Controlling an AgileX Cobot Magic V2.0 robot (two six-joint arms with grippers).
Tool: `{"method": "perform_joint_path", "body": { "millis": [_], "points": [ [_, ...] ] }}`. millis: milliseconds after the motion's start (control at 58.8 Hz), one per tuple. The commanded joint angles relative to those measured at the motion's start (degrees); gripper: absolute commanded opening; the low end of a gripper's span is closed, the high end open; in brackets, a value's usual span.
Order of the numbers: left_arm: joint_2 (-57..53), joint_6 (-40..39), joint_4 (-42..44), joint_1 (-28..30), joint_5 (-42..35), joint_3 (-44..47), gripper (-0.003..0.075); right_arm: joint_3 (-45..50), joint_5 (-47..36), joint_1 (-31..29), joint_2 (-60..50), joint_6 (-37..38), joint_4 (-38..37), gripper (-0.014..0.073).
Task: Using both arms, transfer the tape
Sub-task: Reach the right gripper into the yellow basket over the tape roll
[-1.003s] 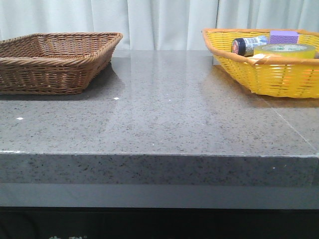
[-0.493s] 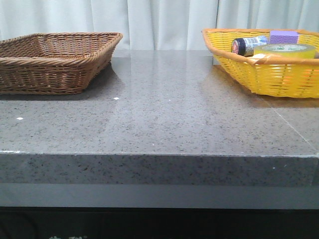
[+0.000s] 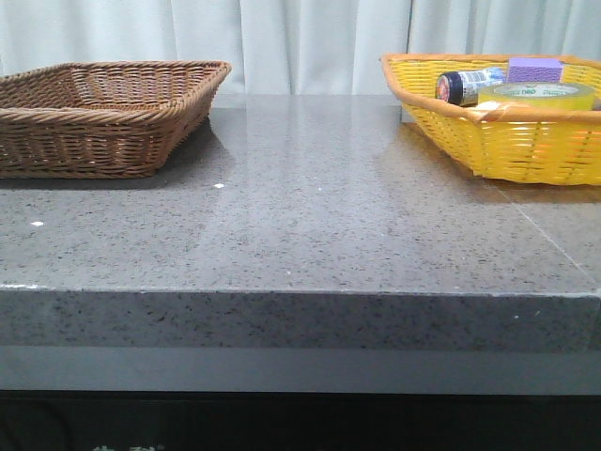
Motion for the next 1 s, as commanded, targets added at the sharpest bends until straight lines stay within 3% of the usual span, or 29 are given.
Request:
{"method": "perform_joint_path", "body": {
  "millis": [0,238,510,765,986],
  "points": [
    [0.3,-0.1,-0.6,0.1,-3.8,-2.1,0.0544,-2.5,-3.5,0.1,0.6,-0.5,0.8,0.0466],
    [0.3,-0.1,-0.6,0.1,-3.8,-2.1,0.0544,-9.1,0.0,0.1,7.3,-2.0,3.3,0.0466],
    [0.3,-0.1,-0.6,0.1,-3.8,-2.1,0.0544,-20.7,4.0,0.1,23.6,-7.2,9.6,0.0466],
    [0.3,-0.1,-0.6,0.1,-3.8,-2.1,0.0544,-32.5,4.7,0.1,38.9,-7.2,9.8,0.0466],
    [0.3,-0.1,-0.6,0.1,-3.8,-2.1,0.0544,-46.3,10.3,0.8,53.9,-7.2,9.2,0.0466]
  ]
}}
